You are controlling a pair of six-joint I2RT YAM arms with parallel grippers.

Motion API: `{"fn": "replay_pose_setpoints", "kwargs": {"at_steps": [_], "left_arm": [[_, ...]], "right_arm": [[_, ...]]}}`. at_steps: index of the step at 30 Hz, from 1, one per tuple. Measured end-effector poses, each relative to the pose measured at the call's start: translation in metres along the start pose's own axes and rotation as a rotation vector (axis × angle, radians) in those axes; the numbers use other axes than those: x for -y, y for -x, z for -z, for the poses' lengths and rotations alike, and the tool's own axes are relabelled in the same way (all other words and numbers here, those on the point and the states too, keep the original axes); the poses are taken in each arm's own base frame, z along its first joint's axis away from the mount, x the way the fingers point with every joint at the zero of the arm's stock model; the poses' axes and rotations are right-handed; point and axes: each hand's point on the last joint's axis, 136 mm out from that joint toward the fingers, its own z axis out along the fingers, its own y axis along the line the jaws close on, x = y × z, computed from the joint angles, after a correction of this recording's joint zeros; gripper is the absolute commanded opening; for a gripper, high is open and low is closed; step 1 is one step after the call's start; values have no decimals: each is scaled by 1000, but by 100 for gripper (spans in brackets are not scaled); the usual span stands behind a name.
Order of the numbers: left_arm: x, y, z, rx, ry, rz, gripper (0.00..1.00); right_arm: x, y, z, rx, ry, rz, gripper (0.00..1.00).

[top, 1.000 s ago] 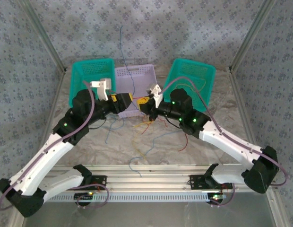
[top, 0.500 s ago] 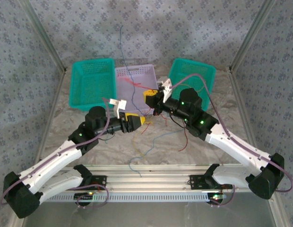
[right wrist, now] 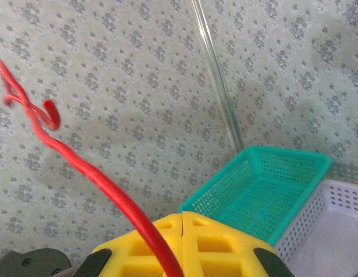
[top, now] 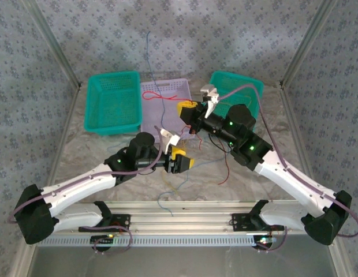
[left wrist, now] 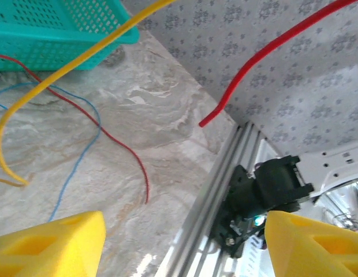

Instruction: Untangle the cables

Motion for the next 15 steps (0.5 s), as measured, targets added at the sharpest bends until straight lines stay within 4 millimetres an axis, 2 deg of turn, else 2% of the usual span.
{"fn": "replay_pose_setpoints", "kwargs": {"at_steps": [6,15], "left_arm": [[-11,15,3,25,110,-100,71],[-39,18,7,36,266,-149,72]], "right_arm": [[-13,9,4,12,47,-18,0],[-25,12,6,12,90,-22,0]]}}
